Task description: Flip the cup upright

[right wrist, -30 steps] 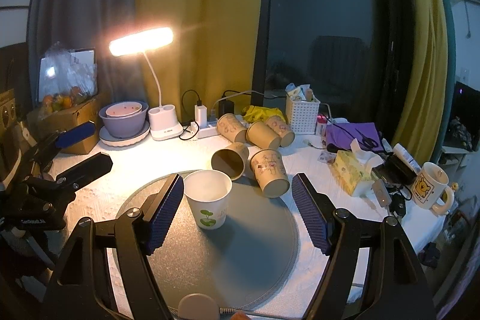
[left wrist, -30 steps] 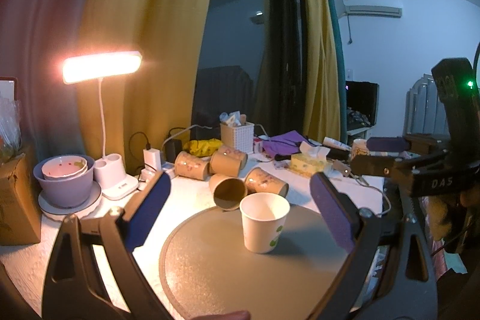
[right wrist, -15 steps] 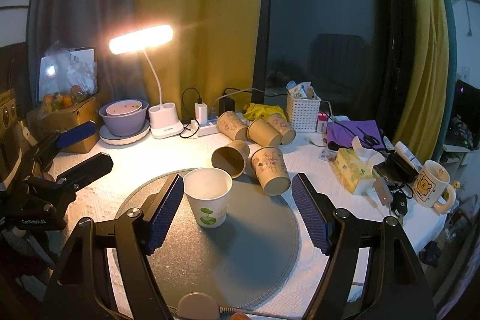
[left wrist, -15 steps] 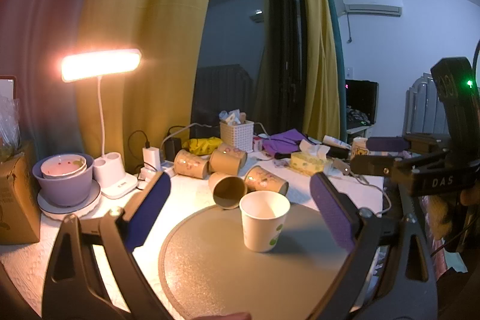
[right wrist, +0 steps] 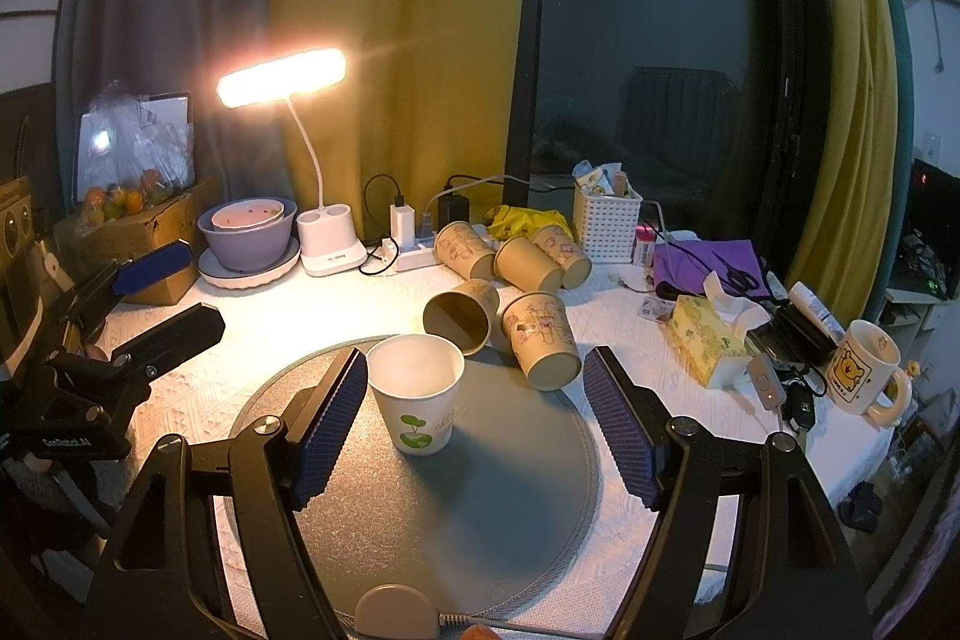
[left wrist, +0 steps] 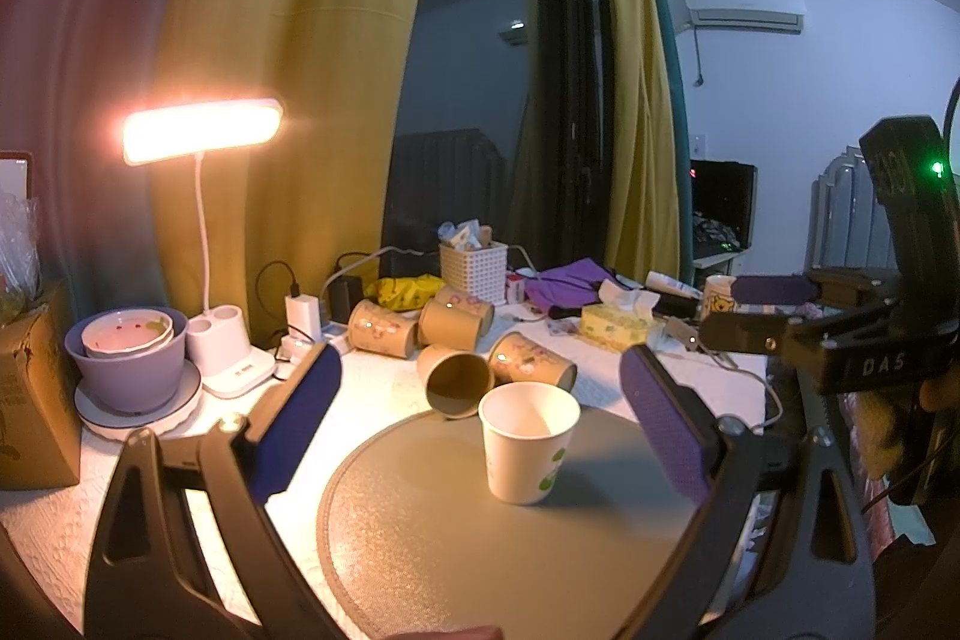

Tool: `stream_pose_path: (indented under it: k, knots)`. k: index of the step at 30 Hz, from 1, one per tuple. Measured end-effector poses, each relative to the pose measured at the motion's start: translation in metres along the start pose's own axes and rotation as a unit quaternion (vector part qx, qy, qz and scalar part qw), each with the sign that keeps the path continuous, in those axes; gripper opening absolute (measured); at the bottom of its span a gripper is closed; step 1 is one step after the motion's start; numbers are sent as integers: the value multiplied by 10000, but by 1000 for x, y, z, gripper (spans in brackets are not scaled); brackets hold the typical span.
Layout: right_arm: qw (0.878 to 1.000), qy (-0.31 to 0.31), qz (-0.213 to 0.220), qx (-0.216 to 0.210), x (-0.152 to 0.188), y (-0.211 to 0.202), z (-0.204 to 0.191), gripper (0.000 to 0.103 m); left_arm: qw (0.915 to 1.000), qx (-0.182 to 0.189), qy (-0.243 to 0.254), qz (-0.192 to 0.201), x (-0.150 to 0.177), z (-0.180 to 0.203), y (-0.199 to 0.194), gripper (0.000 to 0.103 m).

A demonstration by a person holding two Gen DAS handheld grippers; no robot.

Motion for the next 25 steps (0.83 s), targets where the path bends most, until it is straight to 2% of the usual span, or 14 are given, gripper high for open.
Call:
stream_pose_path:
  k: [25]
  knots:
    - [10000,3,-9,-21,3,1,-2,78,10000,27,0,79,-1,-1,-1,95]
Point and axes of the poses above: each gripper's, at about its wrist camera, not at the fingertips, and y roughly the way its jaws point, z to its right, x to its underside, the point moved 5 cm from there along y, roughly the way its jaws point, and after that the axes turned 7 degrees about -y, right-handed, at the moved point
